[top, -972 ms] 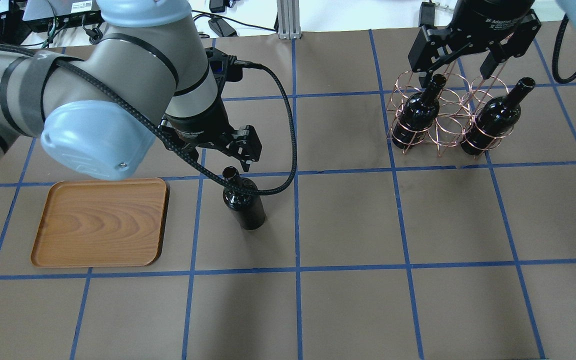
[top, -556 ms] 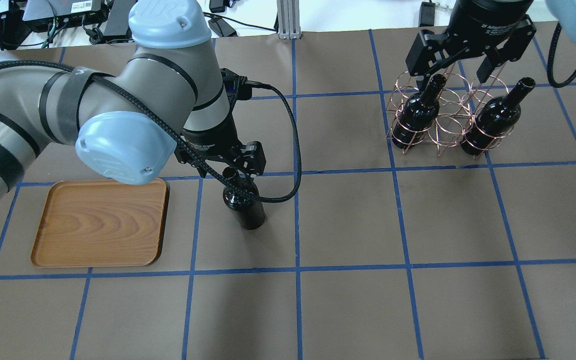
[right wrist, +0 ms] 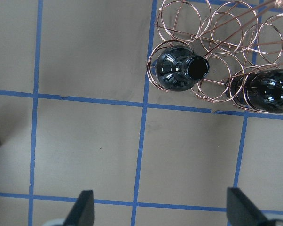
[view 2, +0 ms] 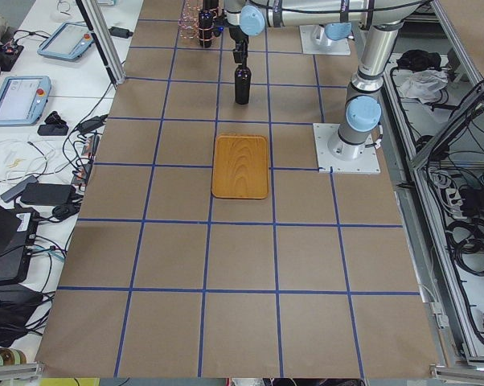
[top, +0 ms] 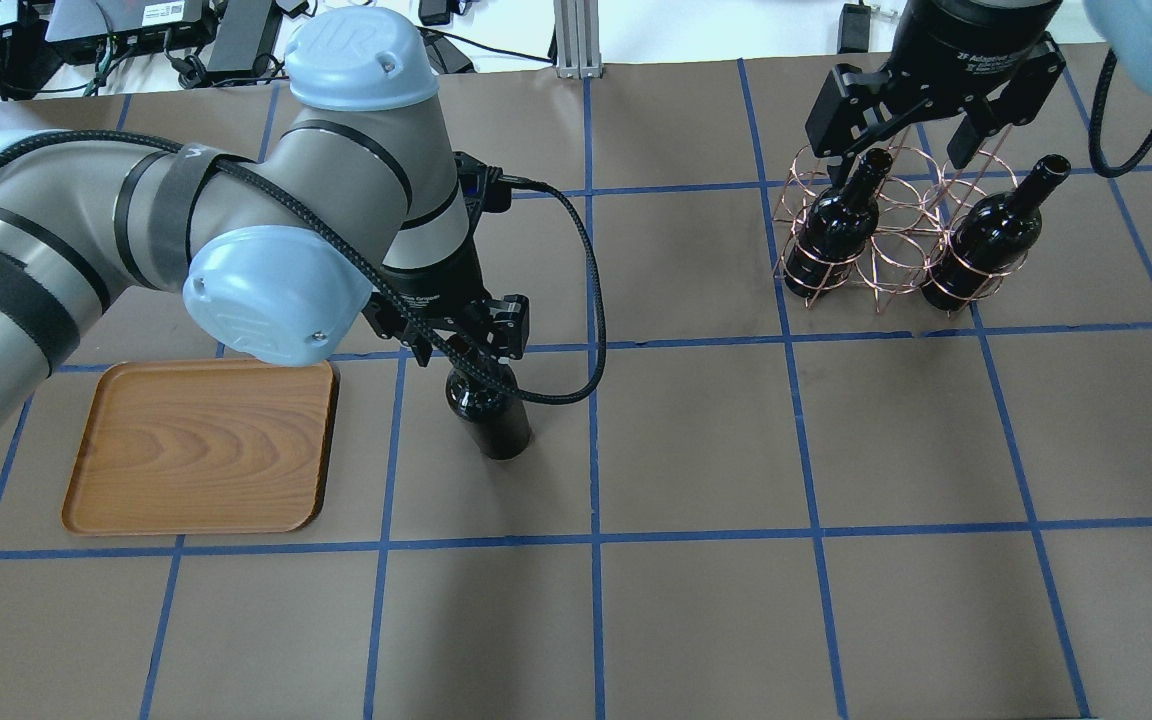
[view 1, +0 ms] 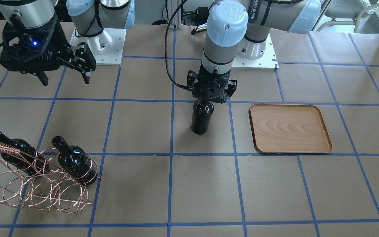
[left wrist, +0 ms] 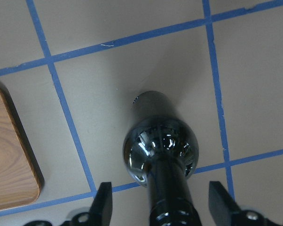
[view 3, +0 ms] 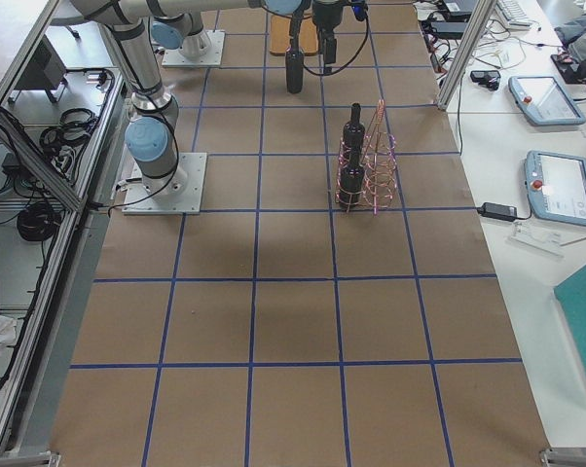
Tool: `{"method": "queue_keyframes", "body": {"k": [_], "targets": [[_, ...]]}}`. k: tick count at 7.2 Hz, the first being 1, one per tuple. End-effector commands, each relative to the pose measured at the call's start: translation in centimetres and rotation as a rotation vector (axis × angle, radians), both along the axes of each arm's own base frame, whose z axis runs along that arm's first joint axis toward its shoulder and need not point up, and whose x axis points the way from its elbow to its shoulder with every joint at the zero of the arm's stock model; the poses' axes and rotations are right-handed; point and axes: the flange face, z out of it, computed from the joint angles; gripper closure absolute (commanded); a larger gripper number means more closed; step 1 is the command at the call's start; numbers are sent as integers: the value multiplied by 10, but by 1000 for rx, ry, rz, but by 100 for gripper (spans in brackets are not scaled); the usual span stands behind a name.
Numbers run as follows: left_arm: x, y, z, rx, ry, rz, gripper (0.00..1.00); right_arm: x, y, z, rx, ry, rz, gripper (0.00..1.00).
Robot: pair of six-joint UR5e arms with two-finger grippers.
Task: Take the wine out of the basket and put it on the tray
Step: 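Close the left gripper around the neck of the standing bottle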
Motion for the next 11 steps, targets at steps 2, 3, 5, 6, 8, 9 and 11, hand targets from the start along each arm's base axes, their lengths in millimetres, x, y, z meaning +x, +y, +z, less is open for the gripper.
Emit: {"method": "queue_keyframes", "body": {"k": [2, 3, 5, 6, 8, 9, 11], "targets": [[-3, 1, -1, 13, 32, -20, 36, 0, 0, 0, -3, -1, 0, 0], [-3, 1, -1, 14, 34, -20, 40, 1, 0, 1, -6, -4, -1, 0], [-3, 2, -1, 18, 33, -21, 52, -2, -1, 0, -3, -6, 0, 0], [-3, 2, -1, 22, 31, -21, 52, -1, 2, 3, -4, -9, 2, 0], [-3, 2, -2, 24, 30, -23, 63, 0, 4, 5, -10, -11, -3, 0], [-3, 2, -2, 25, 31, -32, 100, 1, 4, 5, -9, -17, -4, 0], [-3, 2, 2, 16, 32, -31, 100, 1, 3, 4, -7, -17, -5, 0]]}}
